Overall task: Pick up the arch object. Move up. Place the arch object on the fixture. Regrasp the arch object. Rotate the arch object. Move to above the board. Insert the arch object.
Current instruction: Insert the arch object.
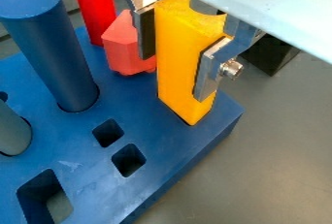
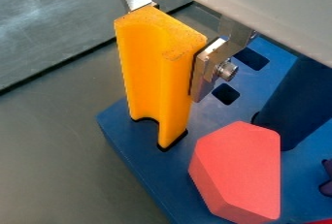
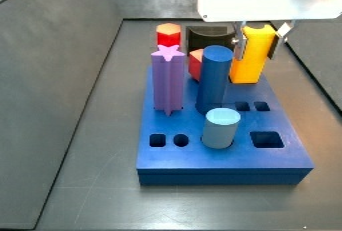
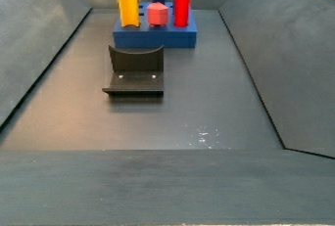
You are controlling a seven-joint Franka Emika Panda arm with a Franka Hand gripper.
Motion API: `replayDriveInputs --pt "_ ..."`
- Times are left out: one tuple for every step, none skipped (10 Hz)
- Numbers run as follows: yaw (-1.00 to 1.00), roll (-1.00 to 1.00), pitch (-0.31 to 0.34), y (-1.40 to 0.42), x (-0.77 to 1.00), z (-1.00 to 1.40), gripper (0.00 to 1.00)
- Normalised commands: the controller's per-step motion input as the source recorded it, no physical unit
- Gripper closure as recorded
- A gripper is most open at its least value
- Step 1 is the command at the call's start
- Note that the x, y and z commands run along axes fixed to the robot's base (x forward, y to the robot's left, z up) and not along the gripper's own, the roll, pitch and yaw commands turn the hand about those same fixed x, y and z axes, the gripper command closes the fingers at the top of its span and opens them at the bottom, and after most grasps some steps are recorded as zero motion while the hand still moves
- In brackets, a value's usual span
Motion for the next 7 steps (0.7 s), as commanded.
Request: replayDriveInputs --pt "-0.06 0.00 0.000 -0.03 -0.21 -0.07 1.00" --pt "-0.13 -0.01 0.000 0.00 -0.18 -0.09 1.00" --pt "-0.17 -0.04 -0.001 0.00 -0.09 -0.14 1.00" --pt "-0.21 -0.03 -0.043 0.00 0.00 -0.28 1.00" --pt "-0.24 -0.02 -0.073 0.00 0.10 -0.41 1.00" --pt "-0.23 -0.02 -0.083 0.00 0.18 -0.51 1.00" --pt "-0.19 -0.03 -0.109 0.03 0.18 -0.56 1.00"
